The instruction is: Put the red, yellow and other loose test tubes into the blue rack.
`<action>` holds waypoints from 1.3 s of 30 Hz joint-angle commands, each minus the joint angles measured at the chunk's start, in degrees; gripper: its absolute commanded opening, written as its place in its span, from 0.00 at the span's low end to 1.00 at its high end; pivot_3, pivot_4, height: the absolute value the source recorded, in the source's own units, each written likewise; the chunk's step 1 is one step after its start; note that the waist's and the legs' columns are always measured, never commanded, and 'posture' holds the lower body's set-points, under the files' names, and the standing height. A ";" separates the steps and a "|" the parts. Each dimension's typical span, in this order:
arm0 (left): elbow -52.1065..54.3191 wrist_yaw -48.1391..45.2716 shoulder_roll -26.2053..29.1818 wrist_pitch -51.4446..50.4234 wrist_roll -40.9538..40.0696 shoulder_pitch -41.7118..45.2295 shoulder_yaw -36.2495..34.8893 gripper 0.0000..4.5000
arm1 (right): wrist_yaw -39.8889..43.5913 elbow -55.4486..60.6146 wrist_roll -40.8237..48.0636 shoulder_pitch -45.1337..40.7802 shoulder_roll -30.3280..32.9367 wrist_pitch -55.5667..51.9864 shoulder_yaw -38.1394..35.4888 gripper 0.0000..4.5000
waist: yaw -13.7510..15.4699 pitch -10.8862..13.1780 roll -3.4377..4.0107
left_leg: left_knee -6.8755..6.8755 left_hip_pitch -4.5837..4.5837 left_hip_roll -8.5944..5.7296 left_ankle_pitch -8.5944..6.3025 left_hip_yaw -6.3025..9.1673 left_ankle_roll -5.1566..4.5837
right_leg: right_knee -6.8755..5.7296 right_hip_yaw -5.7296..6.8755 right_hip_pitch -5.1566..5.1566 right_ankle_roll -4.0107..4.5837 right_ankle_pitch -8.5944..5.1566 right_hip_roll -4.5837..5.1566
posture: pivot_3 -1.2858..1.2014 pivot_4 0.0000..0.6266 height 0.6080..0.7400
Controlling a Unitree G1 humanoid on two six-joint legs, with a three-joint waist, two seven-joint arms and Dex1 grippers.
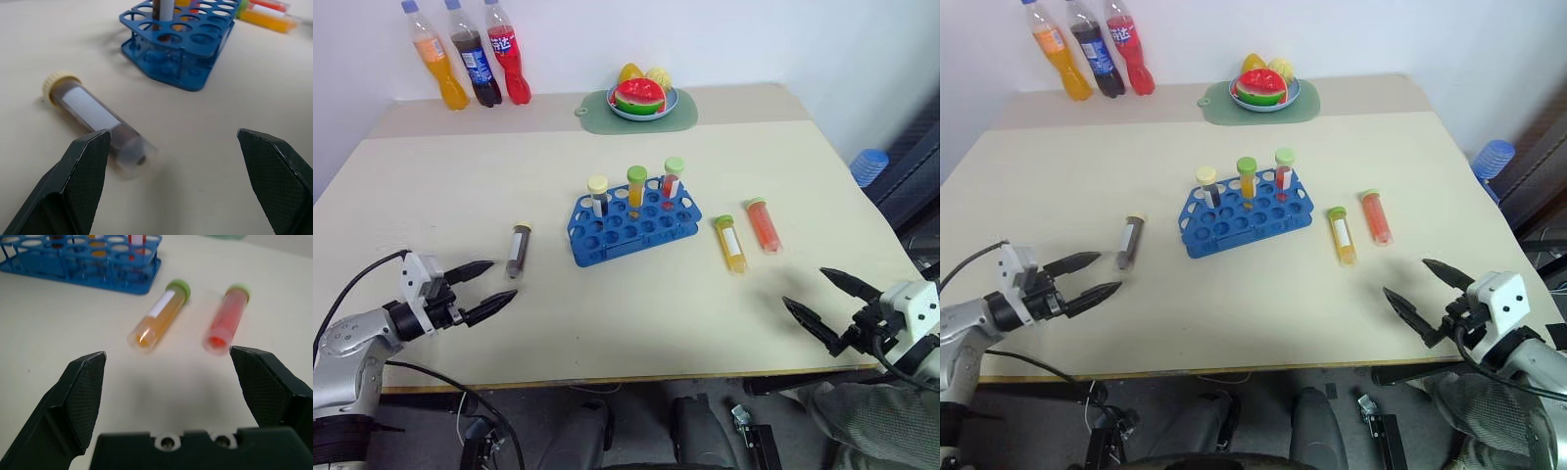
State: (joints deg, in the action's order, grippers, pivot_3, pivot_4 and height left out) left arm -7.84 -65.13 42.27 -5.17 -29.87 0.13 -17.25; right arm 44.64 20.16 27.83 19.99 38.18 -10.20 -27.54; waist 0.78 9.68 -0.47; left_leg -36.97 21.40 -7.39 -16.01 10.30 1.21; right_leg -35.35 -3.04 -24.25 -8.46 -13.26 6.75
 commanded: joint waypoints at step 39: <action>9.77 -7.67 -5.02 -3.65 -2.91 8.45 9.79 0.95 | -8.68 -46.72 -10.10 -74.11 10.45 -56.43 33.86 1.00 | -0.61 0.08 0.10 | 0.01 0.19 0.02 0.00 -0.32 0.02 | 0.08 0.00 -0.31 0.06 0.06 0.06 | 0.52 0.24 1.00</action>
State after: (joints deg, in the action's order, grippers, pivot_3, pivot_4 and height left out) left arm 0.13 -72.52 36.95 -8.61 -32.32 8.91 -7.28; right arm 33.70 -22.86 19.77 -50.66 48.19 -66.80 4.70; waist 0.17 9.75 -0.37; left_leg -36.98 21.61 -7.37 -16.00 9.92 1.23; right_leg -35.28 -3.04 -24.56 -8.40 -13.20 6.82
